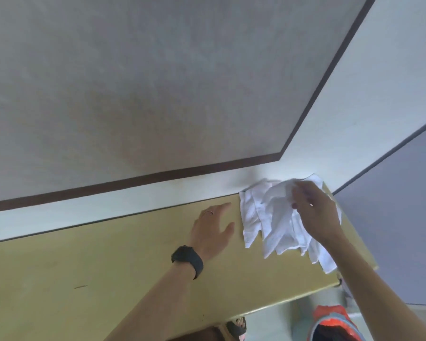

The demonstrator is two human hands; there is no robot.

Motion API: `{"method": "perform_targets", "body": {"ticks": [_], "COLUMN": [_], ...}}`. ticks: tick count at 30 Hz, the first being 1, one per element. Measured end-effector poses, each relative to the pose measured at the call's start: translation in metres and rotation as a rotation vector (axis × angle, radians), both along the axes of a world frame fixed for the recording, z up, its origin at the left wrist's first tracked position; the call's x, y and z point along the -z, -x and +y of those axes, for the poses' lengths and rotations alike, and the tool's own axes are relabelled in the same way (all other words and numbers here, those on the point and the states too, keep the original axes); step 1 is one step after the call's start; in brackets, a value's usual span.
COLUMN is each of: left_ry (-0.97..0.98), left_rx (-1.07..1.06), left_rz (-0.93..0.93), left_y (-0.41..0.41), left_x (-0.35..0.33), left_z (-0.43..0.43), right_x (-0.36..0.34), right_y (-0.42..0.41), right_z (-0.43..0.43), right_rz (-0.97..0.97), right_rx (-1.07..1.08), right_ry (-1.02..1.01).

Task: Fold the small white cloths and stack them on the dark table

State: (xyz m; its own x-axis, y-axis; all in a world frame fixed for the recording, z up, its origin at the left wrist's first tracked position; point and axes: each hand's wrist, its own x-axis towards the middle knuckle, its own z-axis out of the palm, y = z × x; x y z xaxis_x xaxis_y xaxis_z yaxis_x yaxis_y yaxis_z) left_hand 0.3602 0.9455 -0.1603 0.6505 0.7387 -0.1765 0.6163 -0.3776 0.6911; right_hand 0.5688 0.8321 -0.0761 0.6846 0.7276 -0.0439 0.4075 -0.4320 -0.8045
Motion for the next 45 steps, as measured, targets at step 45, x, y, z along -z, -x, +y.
{"method": "perform_targets", "body": {"ticks": [45], "left_ry": [-0.679], "left_rx": [-0.117], "left_rz": [0.263], "left_y": [0.286], "left_x": [-0.014], "left_z": [0.087], "right_x": [0.09], "right_y": [0.189], "right_z": [0.061], "right_rz": [-0.477], "right_rx": [-0.331], "right_ry": [0.013]}}
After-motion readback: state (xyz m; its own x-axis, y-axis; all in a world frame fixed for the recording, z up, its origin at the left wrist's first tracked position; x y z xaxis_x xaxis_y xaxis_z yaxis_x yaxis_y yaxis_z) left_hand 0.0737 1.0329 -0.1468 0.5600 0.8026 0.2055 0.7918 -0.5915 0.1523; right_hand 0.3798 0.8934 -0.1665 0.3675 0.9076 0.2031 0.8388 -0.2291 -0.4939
